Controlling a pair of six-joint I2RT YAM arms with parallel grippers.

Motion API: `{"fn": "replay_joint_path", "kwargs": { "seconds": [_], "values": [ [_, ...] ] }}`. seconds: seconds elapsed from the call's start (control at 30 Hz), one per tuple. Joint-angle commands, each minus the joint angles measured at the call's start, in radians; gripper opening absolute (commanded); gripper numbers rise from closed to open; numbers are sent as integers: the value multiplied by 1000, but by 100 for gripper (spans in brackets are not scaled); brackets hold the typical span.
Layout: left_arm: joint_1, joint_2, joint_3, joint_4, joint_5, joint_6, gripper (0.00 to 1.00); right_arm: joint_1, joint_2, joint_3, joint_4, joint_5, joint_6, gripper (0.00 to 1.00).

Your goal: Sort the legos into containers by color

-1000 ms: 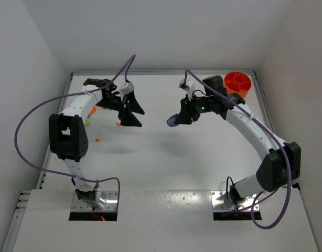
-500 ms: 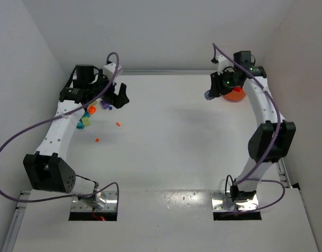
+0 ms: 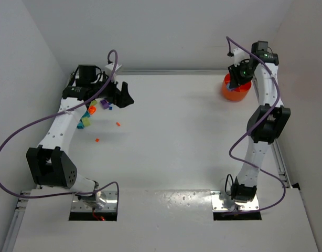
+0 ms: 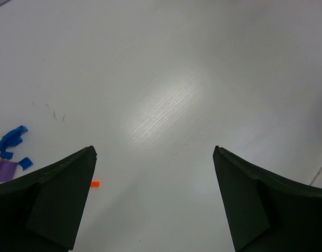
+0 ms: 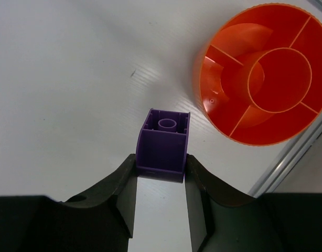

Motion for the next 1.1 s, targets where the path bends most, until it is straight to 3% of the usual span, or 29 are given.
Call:
{"fn": "replay_joint_path", "kwargs": {
  "seconds": [0.0, 0.27, 1.07],
  "values": [
    [6, 0, -25, 30, 77, -26, 100, -2, 2, 50, 7, 43, -56, 3],
    [6, -23, -66, 40, 77, -13, 100, -2, 29, 76, 89, 109, -56, 3],
    [6, -12, -99, 67, 86, -13, 100, -2, 153, 169, 128, 149, -58, 5]
  ]
}}
